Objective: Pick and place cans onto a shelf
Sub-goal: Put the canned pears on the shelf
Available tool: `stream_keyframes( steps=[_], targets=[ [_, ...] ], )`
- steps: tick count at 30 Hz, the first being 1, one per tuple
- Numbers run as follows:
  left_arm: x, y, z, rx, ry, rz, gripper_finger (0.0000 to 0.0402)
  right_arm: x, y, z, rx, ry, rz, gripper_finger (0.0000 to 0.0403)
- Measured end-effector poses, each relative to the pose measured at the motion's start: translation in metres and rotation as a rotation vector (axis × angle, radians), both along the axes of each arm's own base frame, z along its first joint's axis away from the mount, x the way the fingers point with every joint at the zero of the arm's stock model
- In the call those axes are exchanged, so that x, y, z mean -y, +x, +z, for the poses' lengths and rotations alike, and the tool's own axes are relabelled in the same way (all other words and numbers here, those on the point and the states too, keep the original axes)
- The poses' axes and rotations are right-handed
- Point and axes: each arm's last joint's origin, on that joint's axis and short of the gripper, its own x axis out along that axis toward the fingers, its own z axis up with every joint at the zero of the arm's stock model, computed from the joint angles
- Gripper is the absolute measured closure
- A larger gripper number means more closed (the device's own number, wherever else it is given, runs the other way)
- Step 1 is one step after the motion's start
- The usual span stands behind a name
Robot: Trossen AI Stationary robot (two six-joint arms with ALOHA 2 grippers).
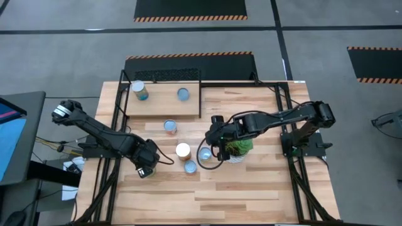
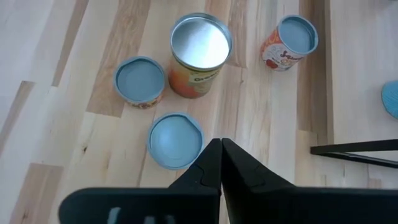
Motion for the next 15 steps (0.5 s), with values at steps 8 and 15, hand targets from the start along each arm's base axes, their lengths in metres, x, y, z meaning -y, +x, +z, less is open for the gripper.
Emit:
stream_keyframes(
  steps=[8, 15],
  targets=[
    [0.0001, 0.0002, -0.0009, -0.005, 0.005, 0.007, 0.0373, 0.0, 0.0, 0.0, 0.0, 0.0, 0.0, 0.0383],
    [-0.0001, 0.0001, -0.0014, -0.006, 0.013, 0.027, 0.04, 0.0, 0.0, 0.0, 0.0, 0.0, 0.0, 0.0378]
  ],
)
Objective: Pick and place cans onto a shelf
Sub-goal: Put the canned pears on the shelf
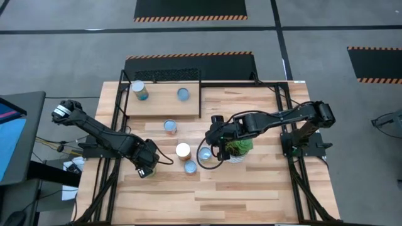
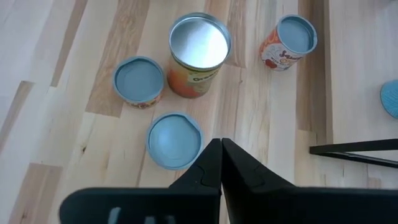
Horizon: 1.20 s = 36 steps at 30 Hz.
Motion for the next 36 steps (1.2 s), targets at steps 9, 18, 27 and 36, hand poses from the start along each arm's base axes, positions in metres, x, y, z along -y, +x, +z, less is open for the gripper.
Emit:
stream_keyframes(
  steps=[9, 18, 27, 36],
  targets=[
    [-0.003, 0.0, 0.002, 0.018, 0.012, 0.004, 0.0401, 0.0, 0.0, 0.0, -0.006, -0.006, 0.005, 0.0383],
    [-0.016, 0.002, 0.031, 0.04, 0.083, -0.03, 0.0401, 0.0, -0.001, -0.001, -0.01, -0.008, 0.007, 0.0377],
    [-0.049, 0.006, 0.051, 0.009, 0.208, -0.03, 0.0401, 0.001, -0.003, -0.002, -0.039, -0.012, 0.007, 0.0383],
    [-0.102, 0.012, 0.068, -0.002, 0.292, -0.042, 0.0401, 0.001, -0.004, -0.003, -0.048, -0.011, 0.006, 0.0378]
  ],
)
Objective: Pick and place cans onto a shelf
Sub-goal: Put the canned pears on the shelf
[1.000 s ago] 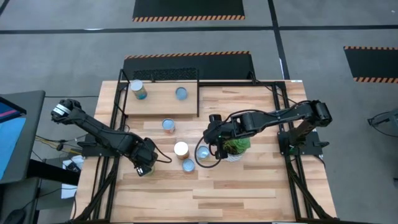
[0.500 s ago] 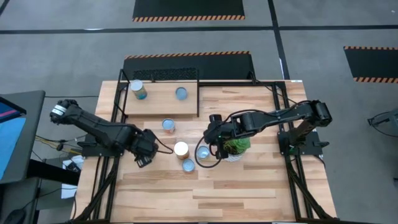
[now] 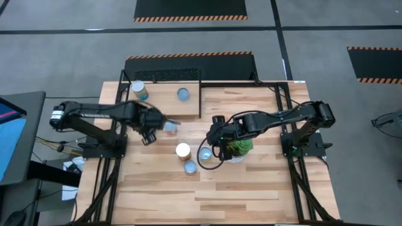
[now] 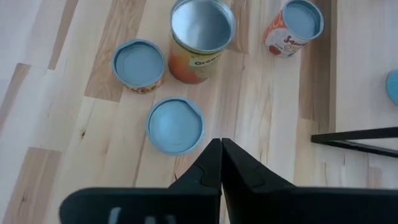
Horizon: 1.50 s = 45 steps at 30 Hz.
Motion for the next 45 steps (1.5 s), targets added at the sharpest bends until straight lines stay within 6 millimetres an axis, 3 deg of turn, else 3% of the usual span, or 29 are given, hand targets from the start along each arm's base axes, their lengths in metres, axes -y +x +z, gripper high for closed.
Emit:
stream_keyframes(
  steps=[7, 14, 22, 31, 45],
  targets=[
    [-0.043, -0.009, 0.016, -0.047, 0.049, 0.047, 0.0402, 0.0, -0.003, -0.002, -0.036, 0.015, -0.028, 0.0383],
    [-0.083, -0.025, 0.017, -0.079, 0.04, 0.122, 0.0402, 0.0, -0.003, -0.002, -0.035, 0.015, -0.027, 0.0377],
    [-0.123, -0.04, 0.018, 0.007, 0.024, 0.209, 0.0402, 0.0, -0.003, -0.002, -0.035, 0.01, -0.021, 0.0382],
    [-0.139, -0.055, 0.017, -0.007, 0.014, 0.235, 0.0402, 0.0, -0.004, -0.003, -0.047, 0.008, -0.019, 0.0375],
    [-0.142, -0.057, 0.018, 0.004, 0.037, 0.303, 0.0402, 0.0, -0.004, -0.003, -0.049, 0.007, -0.019, 0.0377]
  ],
)
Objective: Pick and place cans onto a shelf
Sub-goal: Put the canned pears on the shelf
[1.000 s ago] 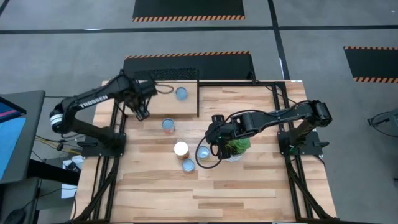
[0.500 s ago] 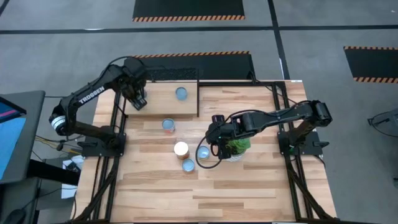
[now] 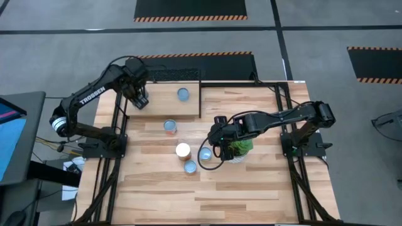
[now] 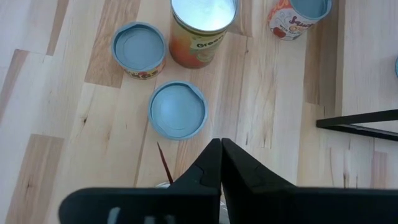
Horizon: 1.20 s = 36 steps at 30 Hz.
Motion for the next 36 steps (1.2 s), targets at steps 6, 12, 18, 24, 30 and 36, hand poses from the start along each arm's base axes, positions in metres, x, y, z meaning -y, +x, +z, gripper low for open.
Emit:
stream_keyframes(
  steps=[6, 12, 18, 24, 30, 36],
  targets=[
    [0.0, 0.001, 0.0, -0.002, 0.003, -0.014, 0.0402, 0.0, 0.0, 0.0, 0.0, 0.0, 0.0, 0.038],
    [-0.001, 0.002, 0.0, 0.021, 0.019, 0.019, 0.0402, 0.0, 0.0, 0.0, 0.0, 0.0, 0.0, 0.038],
    [0.001, 0.003, -0.018, -0.005, -0.013, -0.011, 0.0402, 0.0, 0.0, 0.0, 0.0, 0.0, 0.0, 0.0375],
    [-0.001, 0.004, -0.018, -0.01, -0.001, -0.035, 0.0402, 0.0, 0.0, 0.0, 0.0, 0.0, 0.0, 0.0375],
    [-0.001, 0.004, -0.018, 0.002, -0.016, -0.041, 0.0402, 0.0, 0.0, 0.0, 0.001, 0.006, -0.009, 0.0375],
    [-0.001, 0.004, -0.018, 0.014, -0.016, -0.01, 0.0402, 0.0, -0.001, -0.001, -0.009, 0.014, -0.021, 0.0375]
  ],
)
